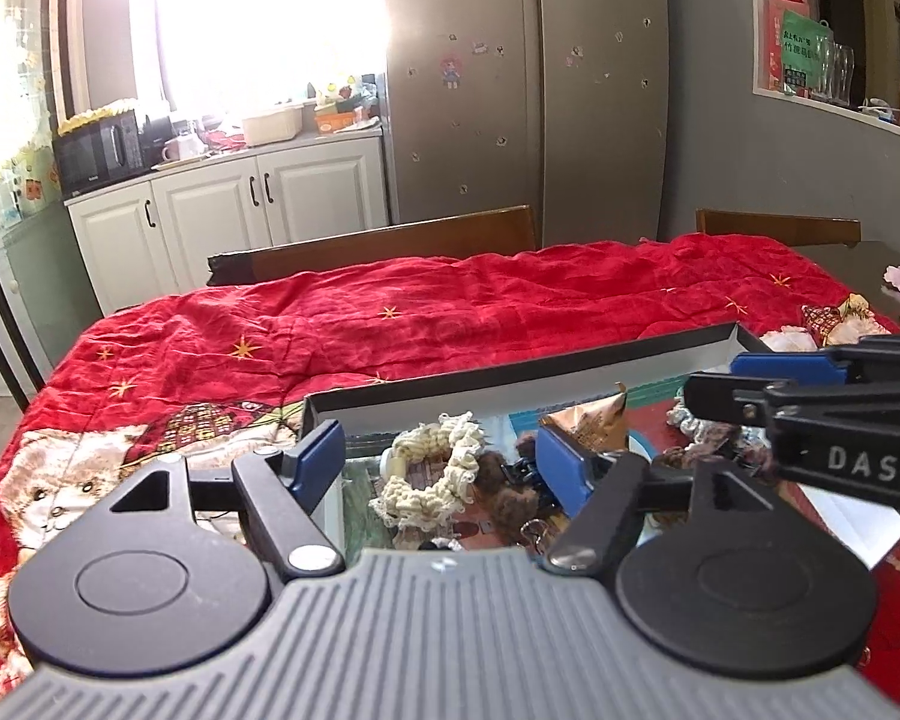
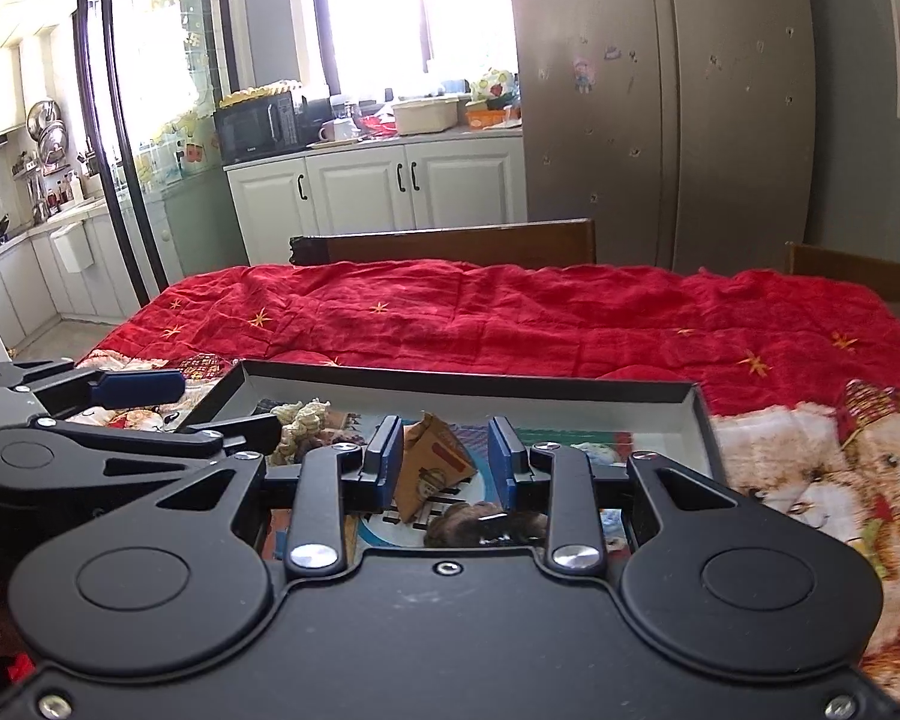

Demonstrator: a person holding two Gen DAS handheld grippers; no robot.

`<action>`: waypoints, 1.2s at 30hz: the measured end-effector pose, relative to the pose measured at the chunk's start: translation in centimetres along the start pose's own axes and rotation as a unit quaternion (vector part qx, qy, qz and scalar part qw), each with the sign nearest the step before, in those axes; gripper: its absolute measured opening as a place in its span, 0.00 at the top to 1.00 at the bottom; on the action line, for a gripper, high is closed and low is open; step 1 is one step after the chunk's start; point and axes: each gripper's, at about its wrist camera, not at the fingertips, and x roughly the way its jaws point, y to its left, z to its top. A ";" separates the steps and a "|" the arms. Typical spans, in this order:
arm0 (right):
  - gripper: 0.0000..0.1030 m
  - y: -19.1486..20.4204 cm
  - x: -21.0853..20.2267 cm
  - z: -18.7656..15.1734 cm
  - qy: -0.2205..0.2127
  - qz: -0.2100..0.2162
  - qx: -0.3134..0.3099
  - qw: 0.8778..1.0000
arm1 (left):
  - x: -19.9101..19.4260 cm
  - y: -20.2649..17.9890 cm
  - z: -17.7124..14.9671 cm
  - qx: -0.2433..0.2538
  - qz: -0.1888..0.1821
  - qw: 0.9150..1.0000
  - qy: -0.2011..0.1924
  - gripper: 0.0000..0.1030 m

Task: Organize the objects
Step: 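Lift both open tools out of the box toward items on the table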

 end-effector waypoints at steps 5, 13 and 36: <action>0.71 -0.3 -2.5 0.0 -0.007 -0.004 -0.011 1.000 | -1.9 -0.5 0.1 0.007 0.004 1.000 -0.007 0.20; 0.70 -0.4 -6.5 -0.7 -0.019 -0.004 -0.029 0.999 | -5.0 -1.6 -0.2 0.019 0.006 1.000 -0.017 0.18; 0.67 0.3 -16.9 -5.1 -0.026 0.031 -0.076 0.996 | -11.4 -4.6 -4.7 0.049 -0.011 0.999 -0.005 0.15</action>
